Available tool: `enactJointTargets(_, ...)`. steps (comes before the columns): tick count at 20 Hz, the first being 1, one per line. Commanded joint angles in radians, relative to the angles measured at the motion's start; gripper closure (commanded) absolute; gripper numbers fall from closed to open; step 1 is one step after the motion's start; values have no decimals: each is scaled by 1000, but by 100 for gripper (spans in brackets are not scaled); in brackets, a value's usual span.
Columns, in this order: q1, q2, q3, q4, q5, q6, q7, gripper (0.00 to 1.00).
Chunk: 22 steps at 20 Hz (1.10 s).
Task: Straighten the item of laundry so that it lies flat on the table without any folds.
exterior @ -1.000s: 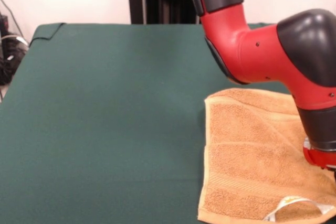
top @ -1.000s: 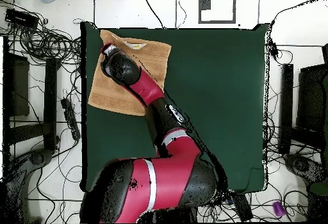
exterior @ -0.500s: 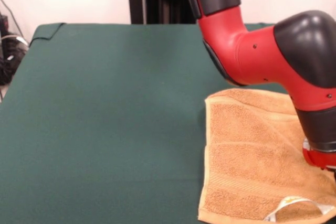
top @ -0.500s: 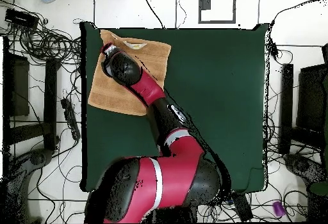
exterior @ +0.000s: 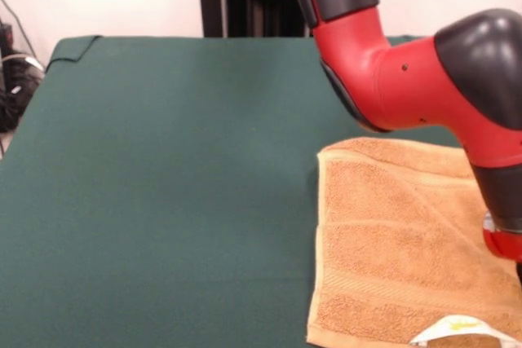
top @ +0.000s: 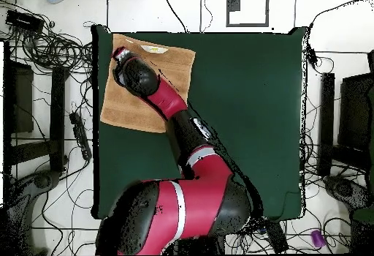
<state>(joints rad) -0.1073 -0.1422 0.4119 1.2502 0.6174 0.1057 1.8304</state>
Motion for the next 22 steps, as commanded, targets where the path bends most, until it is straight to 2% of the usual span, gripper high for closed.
enactJointTargets(1,70,69,18,101,2,34,203,0)
enactJointTargets(9,70,63,-2,107,-3,31,200,0)
enactJointTargets(12,108,32,-75,112,13,58,218,0)
enactJointTargets(13,137,1,-141,121,16,94,227,0)
enactJointTargets(14,141,-25,-163,140,11,119,231,0)
enactJointTargets(17,167,-151,-280,217,-13,309,267,0)
enactJointTargets(21,149,-267,-345,270,-66,525,260,0)
enactJointTargets(22,146,-275,-347,273,-70,537,256,0)
